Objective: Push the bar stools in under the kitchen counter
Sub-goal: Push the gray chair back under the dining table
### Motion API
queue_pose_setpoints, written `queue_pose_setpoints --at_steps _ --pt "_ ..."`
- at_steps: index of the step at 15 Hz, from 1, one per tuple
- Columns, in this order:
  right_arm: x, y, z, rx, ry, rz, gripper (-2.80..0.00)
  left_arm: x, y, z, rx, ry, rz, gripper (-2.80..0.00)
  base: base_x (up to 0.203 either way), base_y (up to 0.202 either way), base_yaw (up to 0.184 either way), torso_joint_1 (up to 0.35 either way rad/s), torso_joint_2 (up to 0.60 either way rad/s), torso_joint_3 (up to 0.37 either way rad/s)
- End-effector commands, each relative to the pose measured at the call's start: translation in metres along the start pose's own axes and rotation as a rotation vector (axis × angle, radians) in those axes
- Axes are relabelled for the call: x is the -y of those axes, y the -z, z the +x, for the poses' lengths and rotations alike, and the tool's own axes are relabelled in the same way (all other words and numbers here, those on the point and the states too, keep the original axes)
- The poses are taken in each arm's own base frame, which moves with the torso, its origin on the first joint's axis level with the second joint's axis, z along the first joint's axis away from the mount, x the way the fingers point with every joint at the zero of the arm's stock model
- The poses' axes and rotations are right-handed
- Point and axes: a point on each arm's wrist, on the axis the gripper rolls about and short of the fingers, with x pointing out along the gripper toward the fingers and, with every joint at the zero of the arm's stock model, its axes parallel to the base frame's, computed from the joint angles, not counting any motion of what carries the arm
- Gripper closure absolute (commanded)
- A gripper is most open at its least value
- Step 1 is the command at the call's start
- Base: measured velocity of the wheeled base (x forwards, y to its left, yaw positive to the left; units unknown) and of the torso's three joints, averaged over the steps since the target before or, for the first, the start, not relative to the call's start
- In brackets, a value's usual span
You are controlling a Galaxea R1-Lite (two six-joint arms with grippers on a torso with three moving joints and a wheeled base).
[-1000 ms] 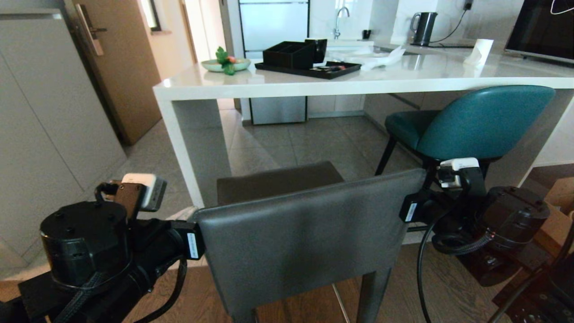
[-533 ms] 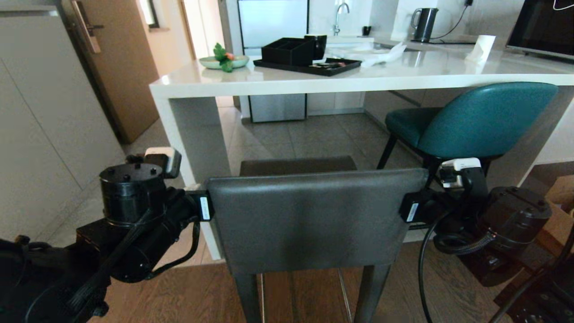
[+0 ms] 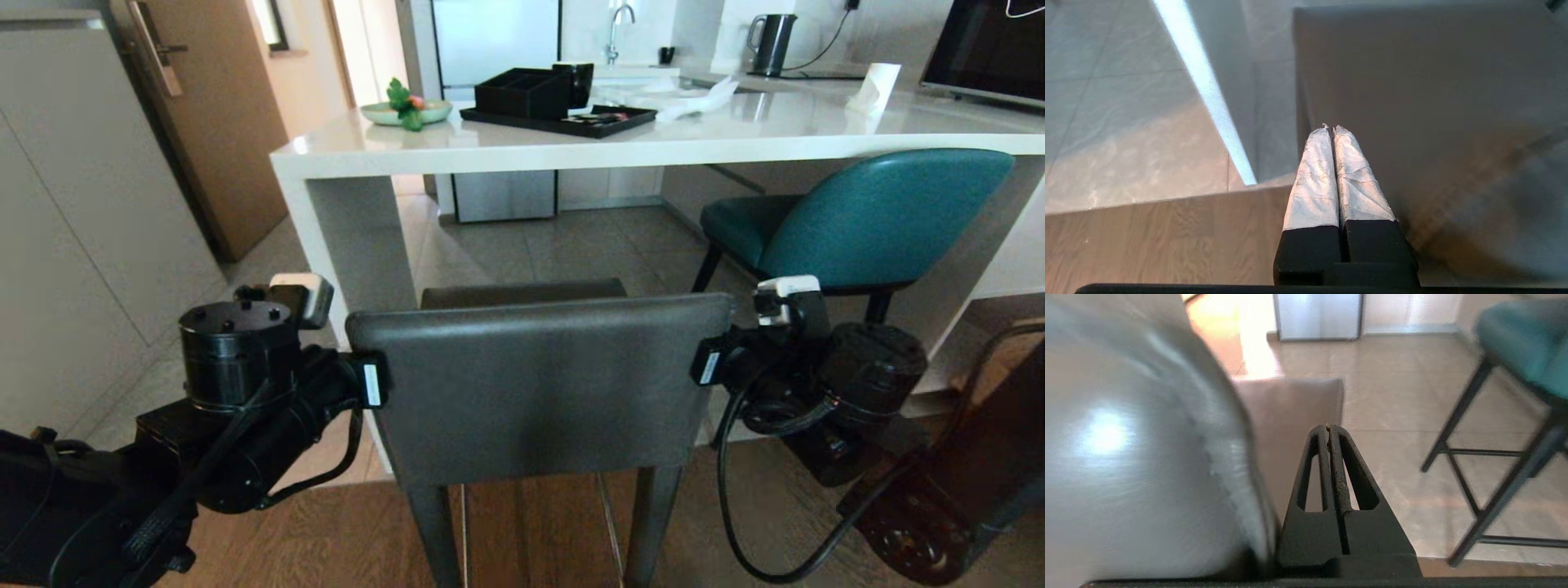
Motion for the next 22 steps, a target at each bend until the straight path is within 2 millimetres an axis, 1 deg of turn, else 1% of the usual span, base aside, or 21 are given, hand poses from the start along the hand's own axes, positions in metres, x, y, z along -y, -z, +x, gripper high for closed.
queue_pose_setpoints --at_steps 1,3,5,7,8,9,12,15,17,19,22 --pt "-0.004 0.009 0.012 -0.004 0.01 -0.008 0.0 -0.003 -0.006 0.004 0.027 -0.027 -0.019 0.0 0.0 0.0 0.0 0.0 0.0 0.0" --pt "-0.013 0.007 0.013 0.01 -0.016 -0.02 0.0 -0.007 -0.007 0.018 0.027 -0.054 -0.024 0.0 0.0 0.0 0.0 0.0 0.0 0.0" --pt "-0.013 0.004 0.019 0.032 -0.012 -0.015 0.0 -0.008 -0.01 0.026 0.035 -0.055 -0.03 0.0 0.0 0.0 0.0 0.0 0.0 0.0" --pt "-0.012 0.001 0.024 0.053 -0.004 -0.012 0.0 -0.012 -0.008 0.023 0.02 0.003 -0.032 0.0 0.0 0.0 0.0 0.0 0.0 0.0" --pt "-0.012 0.0 0.025 0.057 -0.003 -0.011 0.0 -0.016 -0.004 0.023 0.004 0.012 -0.031 0.0 0.0 0.0 0.0 0.0 0.0 0.0" --pt "-0.01 0.001 0.024 0.053 0.0 -0.008 0.0 -0.018 -0.002 0.023 0.018 0.022 -0.04 0.0 0.0 0.0 0.0 0.0 0.0 0.0" --pt "0.005 0.001 0.027 0.054 0.039 -0.008 0.0 -0.031 0.011 0.023 0.103 0.079 -0.066 0.0 0.0 0.0 0.0 0.0 0.0 0.0" --pt "0.011 0.003 0.028 0.047 0.045 0.006 0.0 -0.038 0.028 0.042 0.148 0.085 -0.076 0.0 0.0 0.0 0.0 0.0 0.0 0.0" --pt "0.017 0.005 0.03 0.046 0.059 0.007 0.0 -0.037 0.03 0.05 0.191 0.089 -0.084 0.0 0.0 0.0 0.0 0.0 0.0 0.0" --pt "0.02 0.006 0.031 0.044 0.066 0.006 0.0 -0.037 0.03 0.05 0.197 0.091 -0.085 0.0 0.0 0.0 0.0 0.0 0.0 0.0" --pt "0.017 0.007 0.03 0.038 0.057 0.006 0.0 -0.034 0.032 0.049 0.192 0.104 -0.083 0.0 0.0 0.0 0.0 0.0 0.0 0.0"
